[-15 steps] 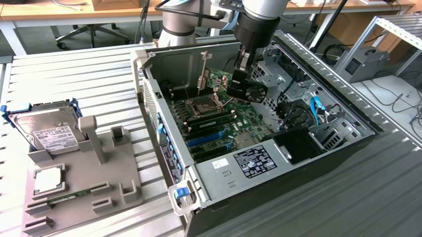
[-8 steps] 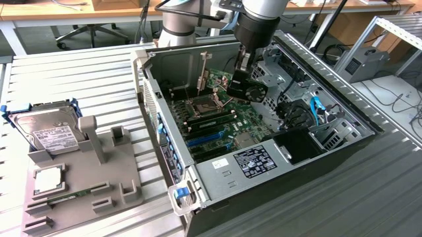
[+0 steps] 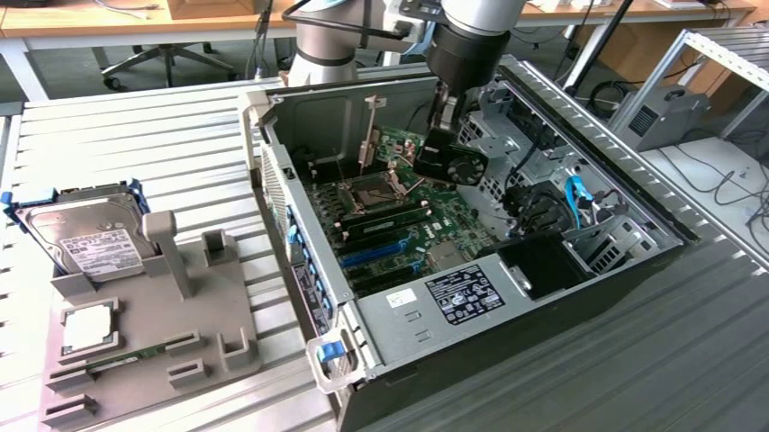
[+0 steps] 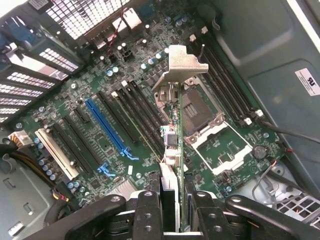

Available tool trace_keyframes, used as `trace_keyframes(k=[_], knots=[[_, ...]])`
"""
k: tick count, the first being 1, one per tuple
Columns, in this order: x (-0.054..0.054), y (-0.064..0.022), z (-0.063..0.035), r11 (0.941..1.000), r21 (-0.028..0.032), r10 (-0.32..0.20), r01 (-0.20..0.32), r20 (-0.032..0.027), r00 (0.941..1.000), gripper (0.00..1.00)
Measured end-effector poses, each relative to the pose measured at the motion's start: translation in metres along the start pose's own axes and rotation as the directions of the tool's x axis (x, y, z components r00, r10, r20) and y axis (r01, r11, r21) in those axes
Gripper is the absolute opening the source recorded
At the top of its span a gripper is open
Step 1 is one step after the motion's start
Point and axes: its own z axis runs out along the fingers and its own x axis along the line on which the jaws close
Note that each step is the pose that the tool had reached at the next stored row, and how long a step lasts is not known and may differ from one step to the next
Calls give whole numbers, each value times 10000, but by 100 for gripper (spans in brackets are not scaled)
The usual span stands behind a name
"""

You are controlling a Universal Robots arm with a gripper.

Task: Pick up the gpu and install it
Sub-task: 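Insert the gpu into the slot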

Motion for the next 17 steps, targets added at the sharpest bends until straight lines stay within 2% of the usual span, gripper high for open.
trace_keyframes(k=[17], knots=[[0, 0, 0, 9974, -20, -721, 720, -19, 9974, 29]])
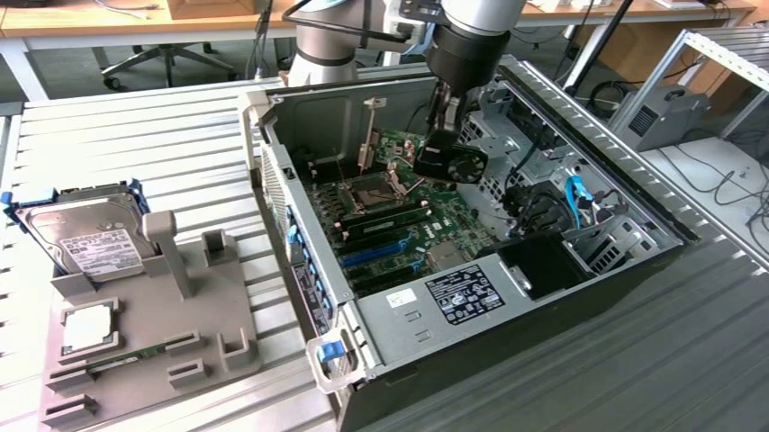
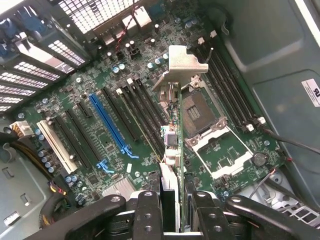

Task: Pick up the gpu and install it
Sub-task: 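Insert the gpu into the slot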

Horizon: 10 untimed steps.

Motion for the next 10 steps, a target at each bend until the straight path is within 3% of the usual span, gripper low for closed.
trace_keyframes(k=[10], knots=[[0, 0, 0, 9991, -12, -414, 414, -12, 9991, 29]])
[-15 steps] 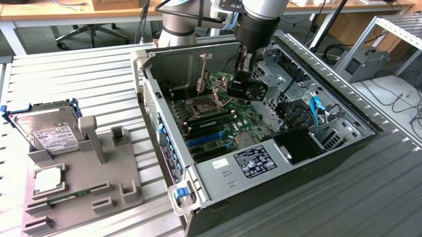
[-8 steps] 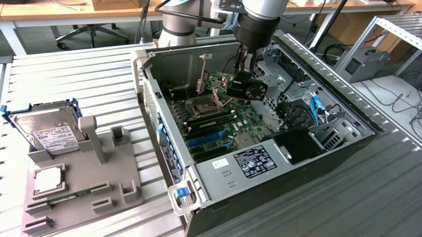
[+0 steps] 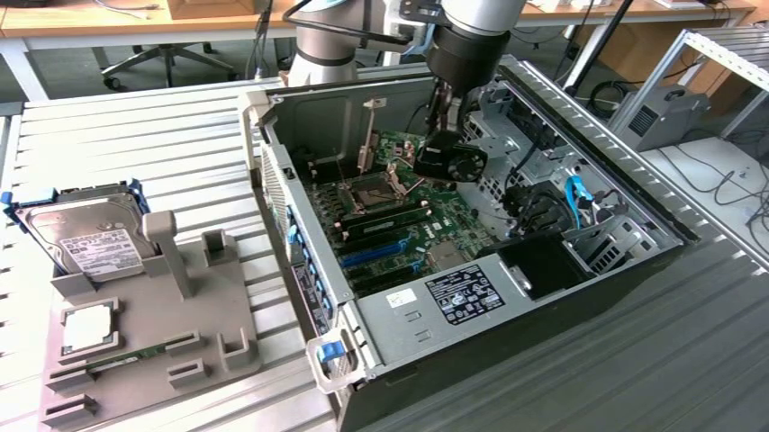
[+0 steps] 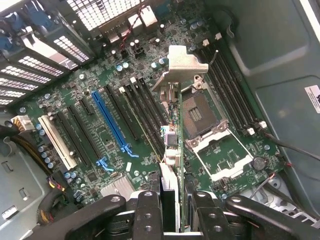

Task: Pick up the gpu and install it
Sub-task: 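Insert the gpu into the slot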

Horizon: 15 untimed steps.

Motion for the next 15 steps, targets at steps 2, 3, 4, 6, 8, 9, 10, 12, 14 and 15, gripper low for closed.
trace_keyframes(k=[2, 3, 4, 6, 8, 9, 10, 12, 14, 15], knots=[[0, 0, 0, 10000, -2, -90, 90, -2, 10000, 29], [0, 0, 0, 9999, -4, -128, 128, -3, 9999, 29], [0, 0, 0, 9999, -5, -164, 164, -4, 9999, 29], [0, 0, 0, 9997, -7, -233, 233, -6, 9997, 29], [0, 0, 0, 9994, -9, -338, 338, -9, 9994, 29], [0, 0, 0, 9993, -10, -375, 375, -10, 9993, 29], [0, 0, 0, 9991, -12, -432, 432, -12, 9991, 29], [0, 0, -1, 9987, -14, -512, 512, -16, 9987, 29], [0, 0, 0, 9982, -17, -598, 598, -17, 9982, 29], [0, 0, 0, 9980, -18, -636, 636, -17, 9980, 29]])
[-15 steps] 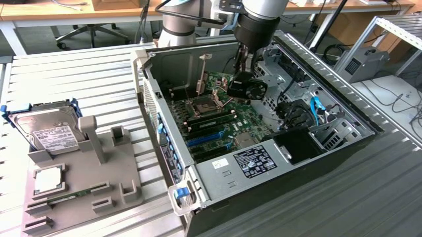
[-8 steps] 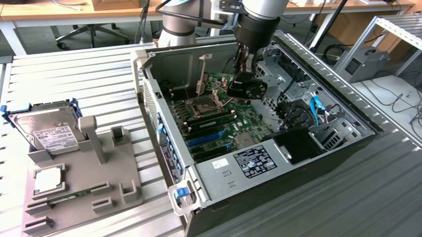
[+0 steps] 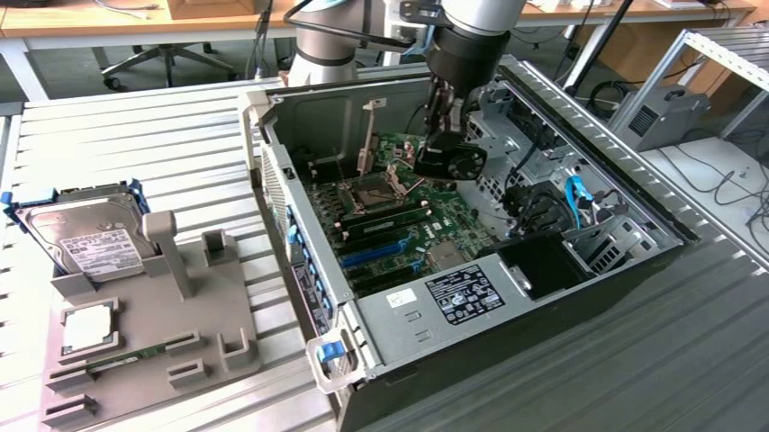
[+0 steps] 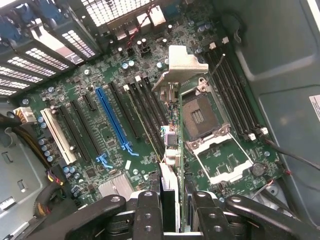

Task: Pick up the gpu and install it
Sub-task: 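Insert the gpu into the slot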

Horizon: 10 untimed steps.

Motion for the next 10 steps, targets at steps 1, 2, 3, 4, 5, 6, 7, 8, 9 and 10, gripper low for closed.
trace_keyframes(k=[1, 2, 3, 4, 5, 6, 7, 8, 9, 10], knots=[[0, 0, 0, 10000, -2, -51, 51, -2, 10000, 29], [0, 0, 0, 10000, -3, -86, 86, -2, 10000, 29], [0, 0, 0, 9999, -3, -128, 128, -4, 9999, 29], [0, 0, 0, 9999, -4, -163, 163, -4, 9999, 29], [0, 0, 0, 9998, -6, -209, 209, -5, 9998, 29], [0, 0, 0, 9997, -7, -246, 246, -7, 9997, 29], [0, 0, 0, 9996, -8, -290, 290, -8, 9996, 29], [0, 0, 0, 9995, -9, -326, 326, -9, 9995, 29], [0, 0, 0, 9993, -11, -377, 376, -10, 9993, 29], [0, 0, 0, 9991, -12, -416, 416, -11, 9991, 29]])
